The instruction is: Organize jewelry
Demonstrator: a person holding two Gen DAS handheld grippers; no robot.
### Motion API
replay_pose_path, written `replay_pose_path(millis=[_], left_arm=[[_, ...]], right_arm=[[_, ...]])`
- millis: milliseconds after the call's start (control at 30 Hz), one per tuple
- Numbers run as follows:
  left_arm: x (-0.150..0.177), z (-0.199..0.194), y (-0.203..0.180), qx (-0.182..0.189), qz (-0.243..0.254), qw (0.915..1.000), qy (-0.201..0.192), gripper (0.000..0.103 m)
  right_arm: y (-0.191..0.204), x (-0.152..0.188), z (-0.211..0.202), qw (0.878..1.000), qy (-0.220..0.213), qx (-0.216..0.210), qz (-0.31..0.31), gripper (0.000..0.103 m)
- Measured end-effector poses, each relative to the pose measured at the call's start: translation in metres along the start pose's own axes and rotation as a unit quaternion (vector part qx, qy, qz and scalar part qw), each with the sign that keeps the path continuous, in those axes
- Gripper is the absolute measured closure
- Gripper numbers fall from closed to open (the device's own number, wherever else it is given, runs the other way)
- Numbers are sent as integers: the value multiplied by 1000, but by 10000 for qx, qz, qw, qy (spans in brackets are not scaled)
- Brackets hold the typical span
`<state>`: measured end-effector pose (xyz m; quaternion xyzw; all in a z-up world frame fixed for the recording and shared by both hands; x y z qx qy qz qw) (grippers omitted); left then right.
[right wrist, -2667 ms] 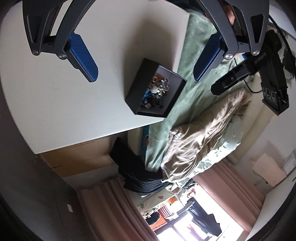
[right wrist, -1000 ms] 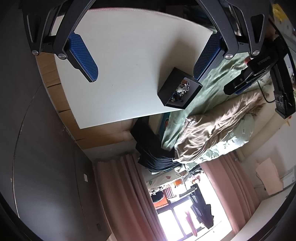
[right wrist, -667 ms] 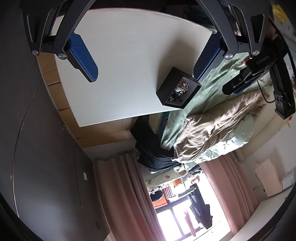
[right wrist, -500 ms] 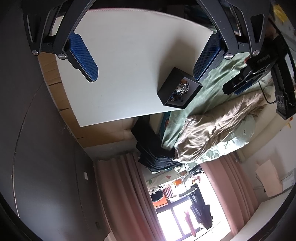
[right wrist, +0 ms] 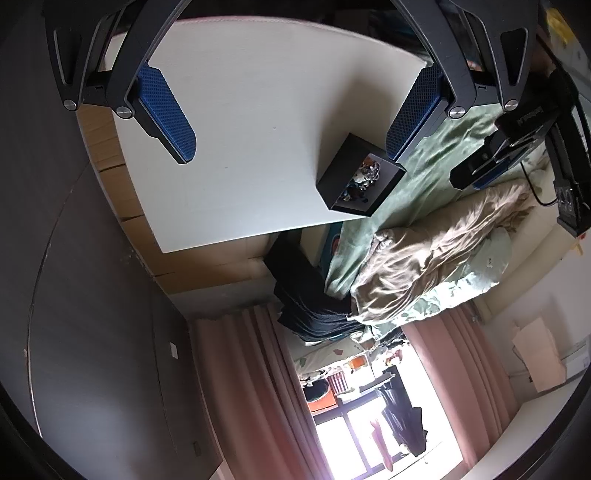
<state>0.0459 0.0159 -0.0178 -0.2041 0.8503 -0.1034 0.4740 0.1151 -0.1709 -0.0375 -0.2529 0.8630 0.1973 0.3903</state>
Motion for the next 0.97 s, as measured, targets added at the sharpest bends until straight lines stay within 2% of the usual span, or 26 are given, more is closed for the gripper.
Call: replay_pose_path(millis=[367, 500, 967], left_arm=[[0, 0, -2, -21, 73, 10000, -60, 0], [0, -1, -3, -147, 185, 9996, -130, 0], [2, 13, -1, -165, 151, 9997, -43, 0]], right_arm=[[-2, 1, -1, 10000, 4, 55, -42, 0], [-2, 1, -1, 10000, 9, 71, -48, 0], [-8, 6, 4, 9996, 140, 224, -49, 0]])
Point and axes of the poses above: each gripper's, at about its wrist camera, not at the fingertips, and z roughly the way its jaws point, y to its left, x to its underside, the point moved 7 cm from there along z, roughly the way its jaws point, and after that the axes turned 13 degrees about -z, right-handed, at the moved point
